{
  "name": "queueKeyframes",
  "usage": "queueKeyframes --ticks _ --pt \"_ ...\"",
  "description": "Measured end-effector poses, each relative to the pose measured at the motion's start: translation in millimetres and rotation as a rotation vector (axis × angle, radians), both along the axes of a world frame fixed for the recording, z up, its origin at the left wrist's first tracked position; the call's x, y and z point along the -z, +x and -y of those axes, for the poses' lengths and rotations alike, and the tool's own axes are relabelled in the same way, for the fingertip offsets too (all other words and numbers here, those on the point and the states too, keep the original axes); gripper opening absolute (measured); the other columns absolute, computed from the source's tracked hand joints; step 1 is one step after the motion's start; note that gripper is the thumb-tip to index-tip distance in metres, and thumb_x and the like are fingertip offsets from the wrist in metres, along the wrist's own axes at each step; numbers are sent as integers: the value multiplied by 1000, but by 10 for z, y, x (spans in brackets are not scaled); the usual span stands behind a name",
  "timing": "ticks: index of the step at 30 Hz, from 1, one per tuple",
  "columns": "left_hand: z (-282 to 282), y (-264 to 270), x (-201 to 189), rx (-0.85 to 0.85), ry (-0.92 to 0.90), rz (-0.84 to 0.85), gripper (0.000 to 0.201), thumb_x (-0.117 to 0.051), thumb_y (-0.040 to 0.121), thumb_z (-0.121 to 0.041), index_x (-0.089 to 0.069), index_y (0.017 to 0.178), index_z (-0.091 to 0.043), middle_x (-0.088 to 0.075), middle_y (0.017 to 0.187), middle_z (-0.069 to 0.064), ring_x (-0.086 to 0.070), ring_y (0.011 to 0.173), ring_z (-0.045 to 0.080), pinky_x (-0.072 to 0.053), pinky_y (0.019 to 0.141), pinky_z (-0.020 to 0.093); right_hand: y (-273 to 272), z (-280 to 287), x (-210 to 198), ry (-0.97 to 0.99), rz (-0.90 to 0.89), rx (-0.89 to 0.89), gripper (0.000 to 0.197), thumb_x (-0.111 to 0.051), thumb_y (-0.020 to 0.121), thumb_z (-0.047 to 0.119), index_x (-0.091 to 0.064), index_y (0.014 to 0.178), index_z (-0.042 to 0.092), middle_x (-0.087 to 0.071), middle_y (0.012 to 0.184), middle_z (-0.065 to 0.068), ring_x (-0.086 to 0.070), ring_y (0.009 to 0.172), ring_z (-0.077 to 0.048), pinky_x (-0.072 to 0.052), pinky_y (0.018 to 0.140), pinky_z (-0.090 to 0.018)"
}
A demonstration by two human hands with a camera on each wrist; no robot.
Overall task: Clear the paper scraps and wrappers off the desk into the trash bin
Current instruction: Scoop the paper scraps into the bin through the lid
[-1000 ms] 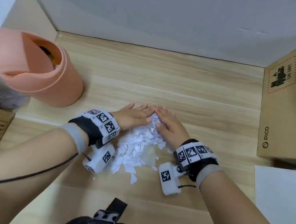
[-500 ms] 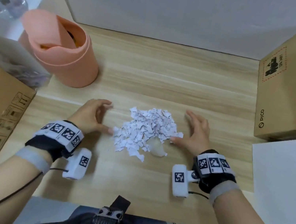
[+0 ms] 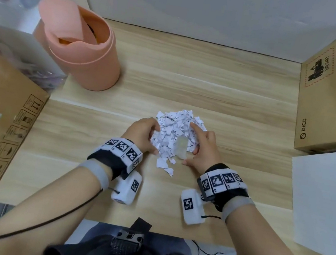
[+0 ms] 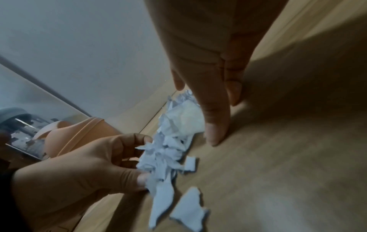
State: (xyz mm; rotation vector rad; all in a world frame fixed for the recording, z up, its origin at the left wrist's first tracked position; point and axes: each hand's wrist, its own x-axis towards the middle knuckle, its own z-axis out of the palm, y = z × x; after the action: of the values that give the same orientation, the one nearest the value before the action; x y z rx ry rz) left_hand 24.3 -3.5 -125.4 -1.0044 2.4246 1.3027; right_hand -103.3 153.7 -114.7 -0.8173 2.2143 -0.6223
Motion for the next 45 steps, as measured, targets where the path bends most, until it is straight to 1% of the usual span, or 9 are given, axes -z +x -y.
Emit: queueKeyframes --ticks 7,11,15,21,26,31,35,41,45 --pt "393 263 -494 -65 -56 -159 63 -83 65 -13 -53 119 -20 -41 117 -3 -52 89 13 -44 83 26 -66 278 -424 -4 -24 -27 84 -78 66 13 -35 136 28 -31 115 -1 -45 95 -14 -39 87 -21" --pt "749 456 -1053 -213 -108 -543 27 -70 80 -10 -61 100 -25 -61 102 -8 -59 76 -2 -47 73 11 97 858 -748 -233 -25 -111 53 -69 77 16 -49 126 20 -41 128 -5 -49 67 -8 -45 87 -26" --pt "1253 560 -1366 -535 -242 -862 25 -61 78 -17 -56 92 -37 -63 96 -16 -55 83 -3 -43 78 14 333 1544 -958 -388 -23 -306 54 -65 80 15 -44 130 16 -37 137 -4 -50 82 -14 -46 88 -30" --pt "1851 557 -1089 -663 -149 -625 72 -70 75 -15 -34 137 -16 -36 144 8 -42 125 12 -34 106 20 505 2257 -893 -300 -55 -535 75 -65 80 15 -24 142 13 -17 154 -8 -23 140 -19 -29 111 -33" --pt "1743 544 -1002 -740 -1 -661 89 -75 74 -12 -21 144 -9 -32 149 11 -37 134 18 -31 109 22 528 2288 -769 -313 -92 -523 73 -65 77 11 -29 140 14 -33 142 -8 -42 123 -24 -39 103 -38" --pt "1468 616 -1031 -685 -38 -580 94 -81 53 -45 -39 132 -18 -39 129 -2 -42 122 14 -40 103 25 603 2024 -760 -410 100 -456 68 -62 79 1 -32 139 10 -41 120 -6 -44 88 -11 -36 75 -10" --pt "1130 654 -1063 -638 -202 -403 97 -74 50 -49 -32 137 -36 -36 137 -3 -30 131 18 -25 111 34 685 1642 -762 -427 257 -438 57 -64 78 -3 -44 131 1 -47 125 -17 -47 99 -9 -34 81 -2" --pt "690 683 -1073 -496 -220 -419 89 -64 47 -51 -35 131 -46 -39 133 -6 -30 126 20 -28 107 38 297 963 -693 -507 247 -51 38 -66 78 5 -60 106 30 -56 118 -2 -54 92 -16 -48 87 -36" --pt "514 605 -1092 -493 -240 -410 87 -65 48 -47 -37 130 -42 -40 135 -5 -32 121 22 -30 105 45 91 654 -367 149 -156 -126 59 -65 77 37 -39 130 42 -25 148 -3 -24 136 -28 -28 109 -52"
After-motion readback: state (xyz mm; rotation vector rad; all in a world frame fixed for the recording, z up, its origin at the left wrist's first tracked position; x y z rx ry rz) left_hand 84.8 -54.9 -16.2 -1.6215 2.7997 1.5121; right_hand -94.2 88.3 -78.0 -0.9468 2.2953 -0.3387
